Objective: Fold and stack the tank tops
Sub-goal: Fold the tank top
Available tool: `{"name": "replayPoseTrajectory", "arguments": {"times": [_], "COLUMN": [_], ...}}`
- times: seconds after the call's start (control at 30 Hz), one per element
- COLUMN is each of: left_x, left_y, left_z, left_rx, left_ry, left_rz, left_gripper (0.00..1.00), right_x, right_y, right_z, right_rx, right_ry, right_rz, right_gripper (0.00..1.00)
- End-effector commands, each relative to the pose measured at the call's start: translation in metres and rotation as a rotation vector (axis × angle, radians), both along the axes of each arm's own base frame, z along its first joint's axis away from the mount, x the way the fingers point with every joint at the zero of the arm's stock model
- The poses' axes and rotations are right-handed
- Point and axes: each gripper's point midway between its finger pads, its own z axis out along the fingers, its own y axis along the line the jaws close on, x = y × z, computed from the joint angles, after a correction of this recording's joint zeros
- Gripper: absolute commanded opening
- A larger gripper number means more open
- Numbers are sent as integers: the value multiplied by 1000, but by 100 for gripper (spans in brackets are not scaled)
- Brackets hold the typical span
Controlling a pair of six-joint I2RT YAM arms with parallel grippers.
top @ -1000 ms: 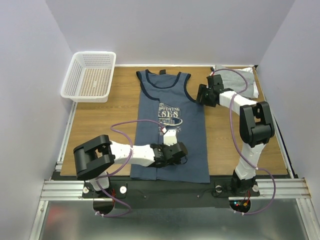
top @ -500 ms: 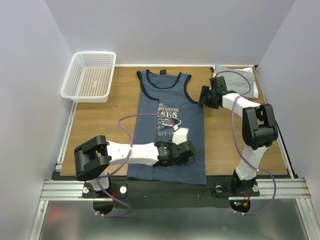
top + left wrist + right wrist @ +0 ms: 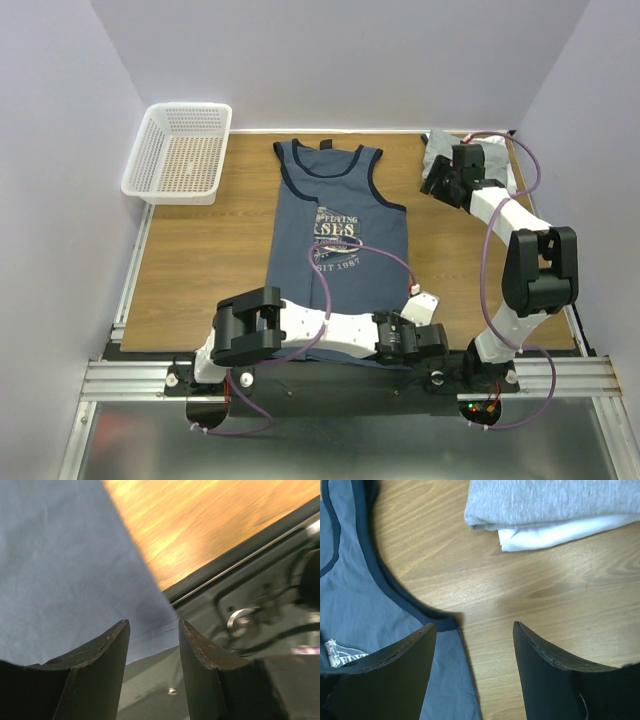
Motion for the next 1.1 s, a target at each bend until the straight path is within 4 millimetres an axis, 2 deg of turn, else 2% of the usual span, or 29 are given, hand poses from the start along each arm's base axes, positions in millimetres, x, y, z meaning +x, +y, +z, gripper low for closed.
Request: {"name": "replayPoseTrajectory", "arguments": {"times": [0.0, 0.2, 0.37, 0.67, 1.07], "left_x": [-1, -14, -23, -27, -27], "left_y": [-9, -22, -24, -26, -28], "left_z": [28, 26, 17, 6, -3], "left_rx": [-24, -7, 15, 35, 46], "left_ry": [-25, -39, -21, -7, -9], "left_rz": [-10, -74, -106, -130, -154], "left_gripper": [55, 54, 50, 45, 41], "right_x": [1, -2, -3, -3, -4], "right_y": [1, -2, -4, -7, 0], "right_z": [17, 13, 12, 13, 11], "right_rx": [28, 30, 33, 37, 66], "right_ry": [-50, -40, -36, -39, -31], "right_rz": [-7, -17, -23, -33, -9], "right_gripper": [68, 68, 68, 68, 68]}}
